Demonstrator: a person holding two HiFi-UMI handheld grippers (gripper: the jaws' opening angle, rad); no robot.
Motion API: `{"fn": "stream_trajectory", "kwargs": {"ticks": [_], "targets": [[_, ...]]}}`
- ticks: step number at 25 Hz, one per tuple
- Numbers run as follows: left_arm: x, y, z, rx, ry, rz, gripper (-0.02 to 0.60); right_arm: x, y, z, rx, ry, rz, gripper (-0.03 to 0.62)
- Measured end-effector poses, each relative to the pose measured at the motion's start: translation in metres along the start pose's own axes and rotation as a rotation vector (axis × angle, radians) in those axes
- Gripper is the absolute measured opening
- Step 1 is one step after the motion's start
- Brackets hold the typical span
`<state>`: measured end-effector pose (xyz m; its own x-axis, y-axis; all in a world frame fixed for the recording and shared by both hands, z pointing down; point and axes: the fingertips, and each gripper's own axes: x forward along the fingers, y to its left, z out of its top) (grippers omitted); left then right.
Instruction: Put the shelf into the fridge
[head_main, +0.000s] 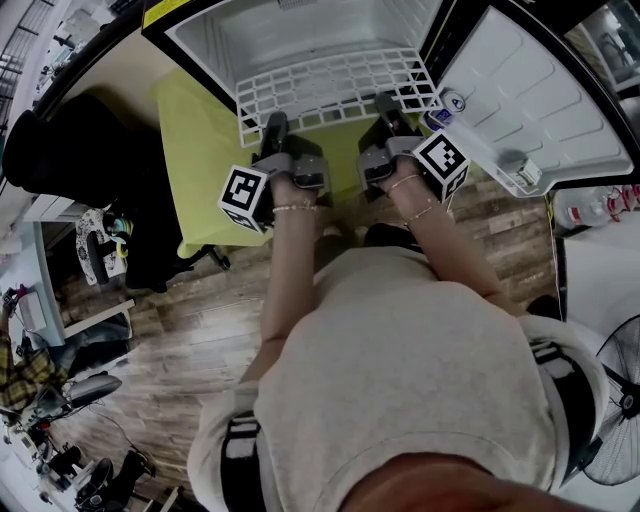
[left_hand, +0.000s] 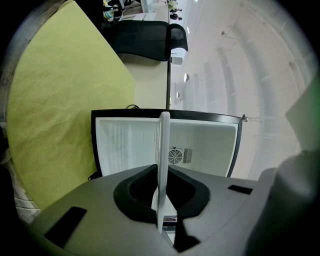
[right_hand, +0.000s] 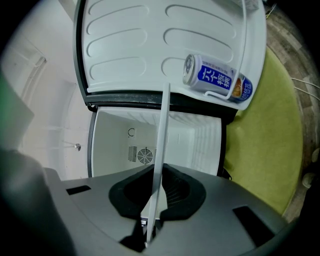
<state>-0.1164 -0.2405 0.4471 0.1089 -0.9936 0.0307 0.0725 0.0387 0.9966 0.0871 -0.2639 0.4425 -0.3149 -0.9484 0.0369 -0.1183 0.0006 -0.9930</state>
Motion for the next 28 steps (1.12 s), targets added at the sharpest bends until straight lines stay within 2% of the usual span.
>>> {"fn": "stream_trajectory", "kwargs": {"ticks": [28], "targets": [[0.012, 0.003, -0.001, 0.04, 0.003, 0.011, 0.029, 0.019, -0.004, 0.006, -0.008, 0.013, -0.012, 0.026]]}}
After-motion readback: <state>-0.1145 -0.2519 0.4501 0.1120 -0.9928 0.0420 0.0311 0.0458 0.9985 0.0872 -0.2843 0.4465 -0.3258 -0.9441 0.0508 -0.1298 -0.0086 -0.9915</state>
